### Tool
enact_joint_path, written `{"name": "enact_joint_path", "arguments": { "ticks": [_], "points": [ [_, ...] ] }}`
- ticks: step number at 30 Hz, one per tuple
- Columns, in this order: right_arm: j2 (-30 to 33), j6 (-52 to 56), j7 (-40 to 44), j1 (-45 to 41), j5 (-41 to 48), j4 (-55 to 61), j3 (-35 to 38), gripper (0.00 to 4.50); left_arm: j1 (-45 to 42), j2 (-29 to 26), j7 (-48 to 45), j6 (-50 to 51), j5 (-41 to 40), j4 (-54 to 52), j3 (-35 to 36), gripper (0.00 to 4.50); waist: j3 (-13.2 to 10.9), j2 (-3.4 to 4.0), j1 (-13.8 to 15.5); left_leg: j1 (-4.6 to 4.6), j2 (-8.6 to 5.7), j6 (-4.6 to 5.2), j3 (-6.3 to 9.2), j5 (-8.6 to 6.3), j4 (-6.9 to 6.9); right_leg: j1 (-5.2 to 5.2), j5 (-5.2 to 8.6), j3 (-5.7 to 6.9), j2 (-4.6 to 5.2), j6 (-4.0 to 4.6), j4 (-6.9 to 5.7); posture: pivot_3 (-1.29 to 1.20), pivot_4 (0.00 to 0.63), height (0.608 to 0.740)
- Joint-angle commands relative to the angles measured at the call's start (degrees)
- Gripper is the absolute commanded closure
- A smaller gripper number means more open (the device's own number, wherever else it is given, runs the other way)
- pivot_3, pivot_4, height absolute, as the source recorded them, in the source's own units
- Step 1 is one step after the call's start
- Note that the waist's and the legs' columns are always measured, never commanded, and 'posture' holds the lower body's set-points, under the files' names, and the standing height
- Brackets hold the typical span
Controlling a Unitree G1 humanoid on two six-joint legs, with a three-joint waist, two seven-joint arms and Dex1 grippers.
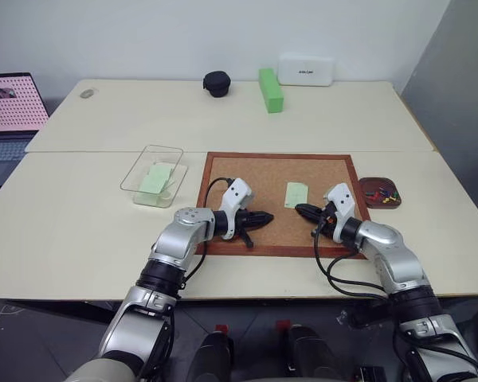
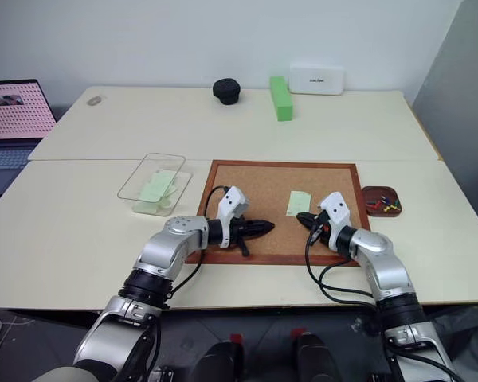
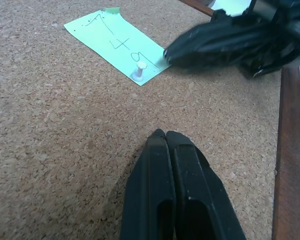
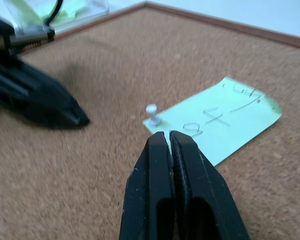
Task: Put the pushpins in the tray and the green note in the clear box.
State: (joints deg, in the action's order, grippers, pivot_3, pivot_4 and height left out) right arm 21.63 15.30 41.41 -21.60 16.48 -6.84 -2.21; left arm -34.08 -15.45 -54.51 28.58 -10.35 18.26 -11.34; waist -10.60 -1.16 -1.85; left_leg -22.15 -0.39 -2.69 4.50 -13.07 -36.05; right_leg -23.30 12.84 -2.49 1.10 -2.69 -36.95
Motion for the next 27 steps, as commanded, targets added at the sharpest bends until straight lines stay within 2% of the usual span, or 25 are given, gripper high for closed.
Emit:
{"name": "enact_joint_path", "arguments": {
  "ticks": [1,10,13,19,27],
  "points": [
    [1.0,3.7,-0.9,-0.3,4.3,8.8,4.1,4.48,1.5,-0.1,-0.8,1.8,0.1,-0.4,-2.0,4.50,0.0,0.00,0.0,0.00,0.00,0.00,0.01,0.00,0.00,0.00,0.00,0.01,0.00,0.00,0.00,0.00,0.150,0.740],
    [3.2,4.3,-3.4,0.4,2.4,9.7,5.8,4.48,0.9,0.0,-1.2,1.5,0.3,0.4,-2.4,4.50,0.0,0.00,0.0,0.01,0.00,0.00,-0.01,0.00,0.00,0.00,0.01,0.01,0.00,0.01,0.01,0.00,0.150,0.740],
    [5.2,1.2,-6.2,0.1,-1.8,8.1,6.1,4.48,0.7,0.0,-1.3,1.3,0.3,0.6,-2.5,4.50,0.0,0.00,0.0,0.00,0.00,0.00,-0.01,0.00,0.00,0.01,0.01,0.01,0.00,0.01,0.02,0.00,0.150,0.740],
    [10.1,-3.3,-17.2,-1.5,-12.4,-0.4,8.1,4.48,1.1,0.0,-1.9,0.9,0.3,0.5,-3.0,4.50,0.0,0.00,0.1,-0.01,-0.03,0.00,-0.02,0.00,0.00,0.01,0.01,0.01,0.02,0.01,0.03,0.00,0.150,0.740],
    [13.3,-7.3,-22.2,-3.9,-18.4,-10.2,7.5,4.48,1.0,-0.3,-2.4,0.3,0.6,1.0,-3.1,4.50,0.0,0.00,0.0,0.00,-0.03,0.00,-0.05,0.00,0.01,0.00,0.01,-0.03,0.02,0.02,0.02,0.00,0.150,0.740]
  ]
}}
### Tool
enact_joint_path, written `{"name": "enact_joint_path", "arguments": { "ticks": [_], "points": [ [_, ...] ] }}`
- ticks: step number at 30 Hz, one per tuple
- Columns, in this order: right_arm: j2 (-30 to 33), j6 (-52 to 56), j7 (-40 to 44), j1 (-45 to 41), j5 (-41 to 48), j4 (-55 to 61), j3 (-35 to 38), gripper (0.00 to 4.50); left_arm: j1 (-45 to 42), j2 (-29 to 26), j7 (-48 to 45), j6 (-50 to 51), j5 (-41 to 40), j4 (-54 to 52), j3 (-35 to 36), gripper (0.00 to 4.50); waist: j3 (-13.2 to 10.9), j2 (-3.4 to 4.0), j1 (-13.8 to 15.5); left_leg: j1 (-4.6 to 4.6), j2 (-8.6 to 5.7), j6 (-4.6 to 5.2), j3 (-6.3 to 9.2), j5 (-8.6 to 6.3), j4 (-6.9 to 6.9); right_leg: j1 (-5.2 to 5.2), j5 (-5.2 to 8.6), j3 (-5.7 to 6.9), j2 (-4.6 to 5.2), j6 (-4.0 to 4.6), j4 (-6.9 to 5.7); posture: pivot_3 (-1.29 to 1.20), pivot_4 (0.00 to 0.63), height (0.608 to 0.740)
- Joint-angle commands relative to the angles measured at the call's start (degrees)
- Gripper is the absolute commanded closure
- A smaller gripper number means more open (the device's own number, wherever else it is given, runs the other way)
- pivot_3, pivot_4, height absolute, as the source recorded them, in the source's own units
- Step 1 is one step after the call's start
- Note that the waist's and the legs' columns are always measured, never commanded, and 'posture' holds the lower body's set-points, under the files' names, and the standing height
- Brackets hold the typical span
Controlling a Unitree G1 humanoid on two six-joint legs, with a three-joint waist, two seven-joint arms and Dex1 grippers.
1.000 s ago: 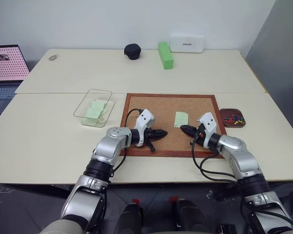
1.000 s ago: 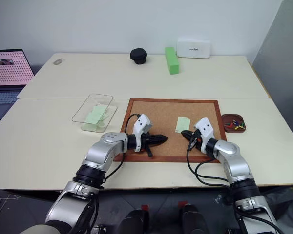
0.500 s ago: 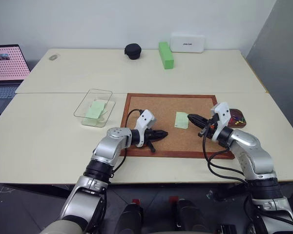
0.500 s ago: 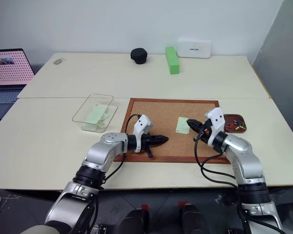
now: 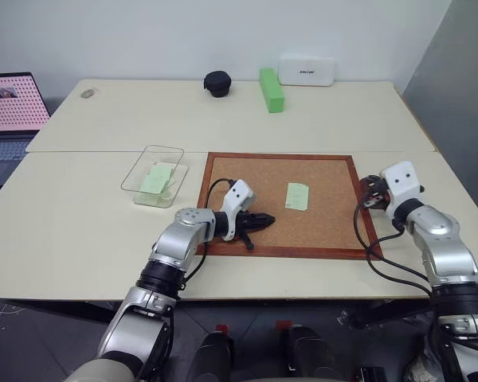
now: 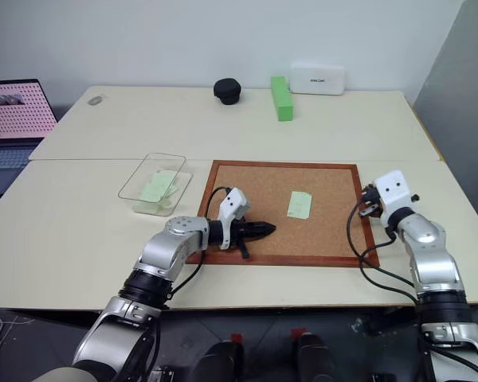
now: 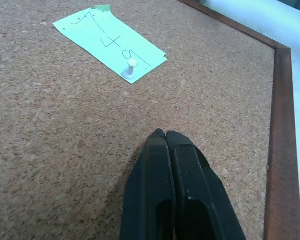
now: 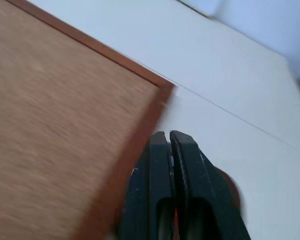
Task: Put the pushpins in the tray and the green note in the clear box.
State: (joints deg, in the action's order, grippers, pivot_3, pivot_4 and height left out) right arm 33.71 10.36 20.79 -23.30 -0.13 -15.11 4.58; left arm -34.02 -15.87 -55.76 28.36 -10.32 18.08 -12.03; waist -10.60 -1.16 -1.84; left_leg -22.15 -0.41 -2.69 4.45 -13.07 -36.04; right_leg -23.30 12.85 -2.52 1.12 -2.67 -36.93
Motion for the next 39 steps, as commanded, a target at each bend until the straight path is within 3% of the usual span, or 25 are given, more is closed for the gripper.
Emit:
{"name": "enact_joint_path", "arguments": {
  "ticks": [1,3,6,25,35,39],
  "points": [
    [1.2,-2.6,-1.7,-2.6,-1.9,-3.0,0.9,4.48,0.9,0.1,-1.2,0.5,0.6,1.2,-2.4,4.50,0.0,0.00,0.0,0.00,0.00,0.00,0.00,0.00,0.00,0.00,0.00,0.00,0.00,0.00,0.00,0.00,0.150,0.740],
    [1.1,-3.0,-2.0,-3.3,-2.1,-4.7,1.0,4.48,0.9,0.1,-1.2,0.6,0.6,1.2,-2.4,4.50,0.0,0.00,0.0,0.00,0.00,0.00,0.00,0.00,-0.01,0.00,0.00,-0.01,0.00,0.00,0.00,0.00,0.150,0.740],
    [0.8,-3.5,-1.9,-4.3,-1.9,-6.3,1.2,3.95,0.9,0.0,-1.1,0.6,0.6,1.2,-2.3,4.50,0.0,0.00,0.0,0.00,0.00,0.00,-0.01,0.00,-0.01,0.00,-0.01,-0.01,0.00,0.00,-0.01,0.00,0.150,0.740],
    [0.9,-5.6,0.0,-4.3,-2.6,-6.4,0.2,0.02,1.0,0.2,-0.7,0.9,0.7,1.0,-2.4,4.50,0.0,0.00,0.0,0.00,0.00,0.00,0.00,0.00,-0.01,0.00,-0.01,-0.01,0.00,0.00,-0.01,0.00,0.150,0.740],
    [-5.5,0.1,15.2,-0.2,10.3,8.2,-2.5,0.02,0.8,-0.2,-0.9,0.9,0.6,1.2,-2.1,4.50,0.0,0.00,0.0,0.01,0.01,0.00,0.01,0.00,-0.01,0.01,-0.01,0.00,-0.02,-0.01,-0.02,0.00,0.150,0.740],
    [-8.2,2.9,16.9,0.2,12.1,10.9,-4.7,0.02,0.9,-0.3,-0.7,1.0,0.7,0.9,-2.2,4.50,0.0,0.00,0.0,0.02,0.02,0.00,0.03,0.00,-0.02,0.02,-0.01,0.02,-0.02,-0.01,-0.03,0.00,0.150,0.740]
  ]
}}
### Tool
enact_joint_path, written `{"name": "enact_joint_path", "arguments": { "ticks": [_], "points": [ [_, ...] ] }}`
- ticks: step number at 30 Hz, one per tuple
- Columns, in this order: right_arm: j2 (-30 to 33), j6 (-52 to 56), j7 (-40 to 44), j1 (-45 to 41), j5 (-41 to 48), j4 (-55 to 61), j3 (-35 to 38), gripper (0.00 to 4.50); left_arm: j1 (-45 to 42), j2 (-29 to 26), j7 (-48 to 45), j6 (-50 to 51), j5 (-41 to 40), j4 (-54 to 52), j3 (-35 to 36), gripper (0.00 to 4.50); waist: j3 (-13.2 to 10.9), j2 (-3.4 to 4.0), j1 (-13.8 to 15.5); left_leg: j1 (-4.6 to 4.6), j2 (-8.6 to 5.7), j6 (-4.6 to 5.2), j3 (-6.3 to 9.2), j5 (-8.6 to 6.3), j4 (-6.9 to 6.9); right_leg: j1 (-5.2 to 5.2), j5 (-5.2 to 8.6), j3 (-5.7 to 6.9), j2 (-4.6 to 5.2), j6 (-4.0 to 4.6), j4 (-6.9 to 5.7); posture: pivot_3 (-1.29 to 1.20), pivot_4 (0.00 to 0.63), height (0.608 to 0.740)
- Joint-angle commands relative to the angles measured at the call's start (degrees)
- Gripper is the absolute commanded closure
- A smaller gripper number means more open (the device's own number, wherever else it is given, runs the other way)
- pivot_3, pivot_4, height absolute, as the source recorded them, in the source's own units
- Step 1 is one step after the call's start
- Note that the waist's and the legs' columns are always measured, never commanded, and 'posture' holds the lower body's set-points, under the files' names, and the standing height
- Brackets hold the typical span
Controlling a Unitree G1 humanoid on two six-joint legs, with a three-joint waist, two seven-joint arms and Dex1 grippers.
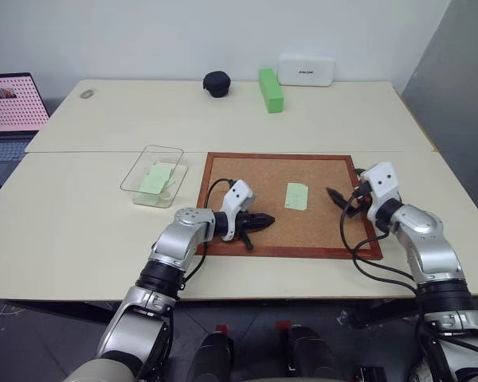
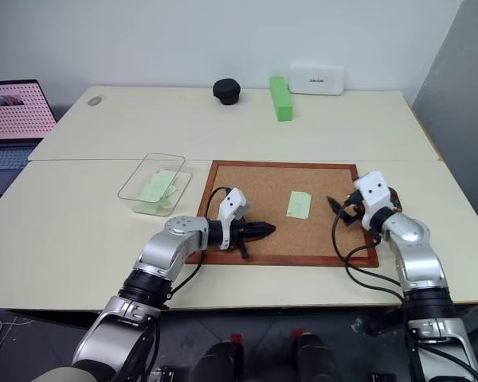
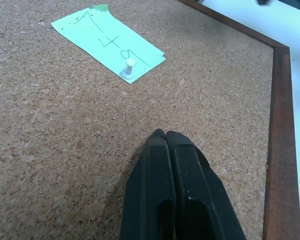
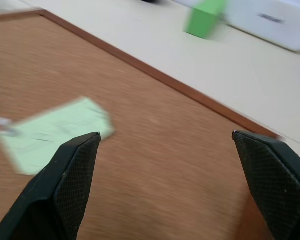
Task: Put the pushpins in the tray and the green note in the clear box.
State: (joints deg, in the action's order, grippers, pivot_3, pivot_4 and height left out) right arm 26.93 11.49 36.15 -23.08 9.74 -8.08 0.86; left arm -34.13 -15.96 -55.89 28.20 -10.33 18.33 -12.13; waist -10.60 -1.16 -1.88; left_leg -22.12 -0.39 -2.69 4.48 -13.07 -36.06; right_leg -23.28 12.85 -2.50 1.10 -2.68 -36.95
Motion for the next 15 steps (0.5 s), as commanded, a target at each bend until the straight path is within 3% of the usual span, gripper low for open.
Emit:
{"name": "enact_joint_path", "arguments": {
  "ticks": [1,15],
  "points": [
    [-2.1,2.4,1.8,0.0,2.6,4.4,-1.3,0.02,1.2,-0.2,-0.5,1.3,0.7,0.4,-2.1,4.50,0.0,0.01,0.0,0.01,0.00,0.00,0.00,0.00,0.00,0.00,0.00,0.00,0.00,0.00,-0.01,0.00,0.150,0.740],
    [-7.9,2.3,5.2,-3.9,0.8,-1.7,-8.6,0.02,2.8,-0.5,0.3,2.3,0.3,-2.3,-2.1,4.50,0.0,0.01,0.0,0.03,0.01,0.00,0.00,0.00,0.01,0.00,0.00,0.01,-0.01,0.01,-0.02,0.00,0.150,0.740]
  ]
}}
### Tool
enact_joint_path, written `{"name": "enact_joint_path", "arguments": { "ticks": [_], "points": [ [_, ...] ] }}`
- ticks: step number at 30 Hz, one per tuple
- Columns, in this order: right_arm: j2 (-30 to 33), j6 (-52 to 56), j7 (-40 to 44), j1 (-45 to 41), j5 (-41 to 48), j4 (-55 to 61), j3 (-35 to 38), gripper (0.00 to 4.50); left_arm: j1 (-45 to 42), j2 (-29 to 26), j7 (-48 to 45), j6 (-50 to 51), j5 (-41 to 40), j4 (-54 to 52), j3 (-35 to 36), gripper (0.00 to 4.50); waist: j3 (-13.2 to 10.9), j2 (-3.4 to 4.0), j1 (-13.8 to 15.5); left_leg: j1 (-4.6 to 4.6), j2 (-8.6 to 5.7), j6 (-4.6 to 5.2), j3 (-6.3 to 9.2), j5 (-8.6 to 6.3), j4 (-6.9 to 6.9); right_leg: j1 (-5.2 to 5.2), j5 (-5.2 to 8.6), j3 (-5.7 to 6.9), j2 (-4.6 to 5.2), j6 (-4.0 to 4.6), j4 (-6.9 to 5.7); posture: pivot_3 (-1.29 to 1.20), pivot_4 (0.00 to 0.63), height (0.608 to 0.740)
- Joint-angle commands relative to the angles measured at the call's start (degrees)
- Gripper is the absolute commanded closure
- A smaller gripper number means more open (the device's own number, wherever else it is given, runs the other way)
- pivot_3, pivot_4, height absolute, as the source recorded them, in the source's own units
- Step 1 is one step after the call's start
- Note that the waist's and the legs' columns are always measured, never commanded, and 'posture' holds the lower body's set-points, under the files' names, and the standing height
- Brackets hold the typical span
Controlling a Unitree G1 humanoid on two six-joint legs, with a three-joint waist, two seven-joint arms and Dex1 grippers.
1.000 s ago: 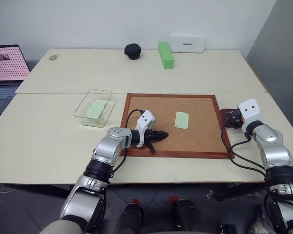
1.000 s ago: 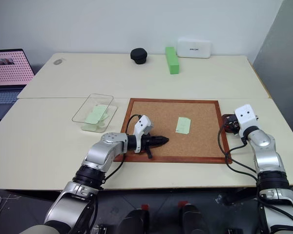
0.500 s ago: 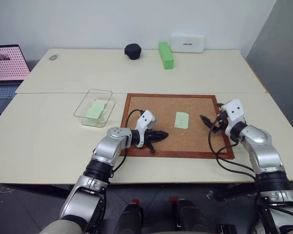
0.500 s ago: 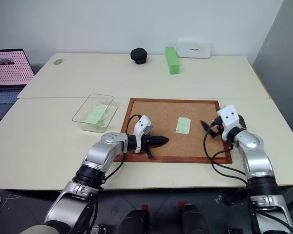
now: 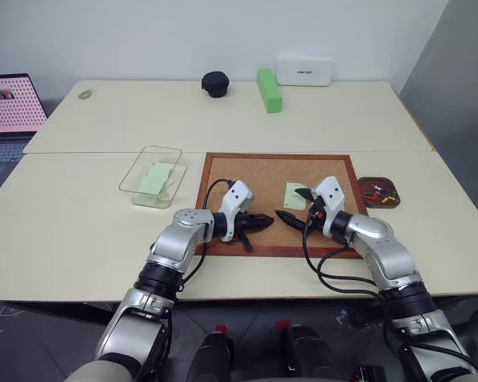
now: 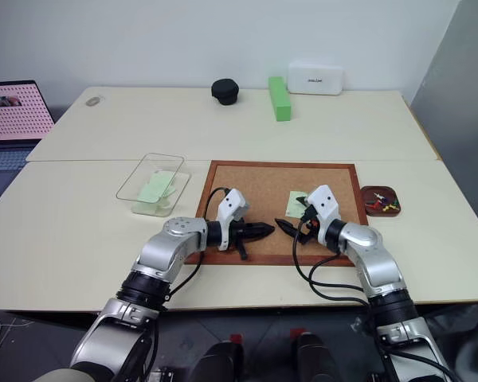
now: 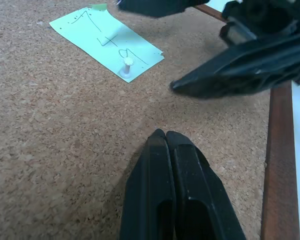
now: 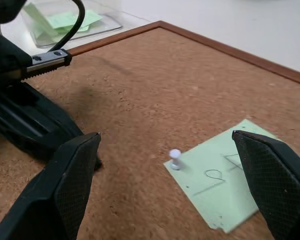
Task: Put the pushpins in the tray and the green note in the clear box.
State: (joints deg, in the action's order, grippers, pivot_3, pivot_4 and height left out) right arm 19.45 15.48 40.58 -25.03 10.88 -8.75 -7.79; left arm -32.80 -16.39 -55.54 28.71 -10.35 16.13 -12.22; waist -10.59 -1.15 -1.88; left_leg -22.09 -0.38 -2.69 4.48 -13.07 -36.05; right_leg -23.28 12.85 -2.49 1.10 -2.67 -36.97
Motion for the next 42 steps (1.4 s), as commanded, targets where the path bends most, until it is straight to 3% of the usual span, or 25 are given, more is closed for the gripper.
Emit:
{"name": "enact_joint_path", "arguments": {
  "ticks": [1,9,15,31,42],
  "points": [
    [-0.7,-2.1,0.8,-2.4,-0.5,-2.1,-0.1,0.02,1.6,-0.1,0.0,1.9,0.3,-0.3,-1.9,4.50,0.0,0.00,0.0,0.00,0.00,0.00,0.00,0.00,0.00,0.00,0.00,0.00,0.00,0.00,0.00,0.00,0.150,0.740],
    [-1.5,-4.6,1.2,-4.5,-1.5,-7.2,0.1,0.02,2.2,-0.7,0.2,2.5,0.3,-1.3,-1.6,4.50,0.0,0.00,0.0,0.01,0.01,0.00,0.00,0.00,0.01,0.00,0.00,0.00,-0.01,0.00,-0.01,0.00,0.150,0.740],
    [-2.2,-6.0,0.5,-5.9,-2.5,-10.3,0.2,1.06,2.0,-0.4,0.4,2.7,0.2,-1.3,-1.7,4.50,0.0,0.00,0.0,0.01,0.00,0.00,0.00,0.00,0.01,0.00,0.00,0.00,-0.01,0.00,-0.01,0.00,0.150,0.740],
    [-2.8,-7.9,0.7,-6.2,-2.9,-12.9,0.6,4.42,1.5,-0.1,0.5,2.5,0.1,-0.5,-1.5,4.50,0.0,0.00,-0.1,0.01,0.00,0.00,0.00,0.00,0.00,0.00,0.00,0.00,-0.01,0.00,-0.02,0.00,0.150,0.740],
    [-0.9,-7.1,-0.1,-6.1,-2.5,-7.3,2.4,4.42,1.8,-0.3,0.6,2.9,-0.2,-1.1,-1.5,4.50,0.0,0.00,-0.1,0.02,0.00,0.00,0.00,0.00,-0.01,0.00,-0.01,-0.01,0.00,0.00,-0.03,0.00,0.150,0.740]
  ]
}}
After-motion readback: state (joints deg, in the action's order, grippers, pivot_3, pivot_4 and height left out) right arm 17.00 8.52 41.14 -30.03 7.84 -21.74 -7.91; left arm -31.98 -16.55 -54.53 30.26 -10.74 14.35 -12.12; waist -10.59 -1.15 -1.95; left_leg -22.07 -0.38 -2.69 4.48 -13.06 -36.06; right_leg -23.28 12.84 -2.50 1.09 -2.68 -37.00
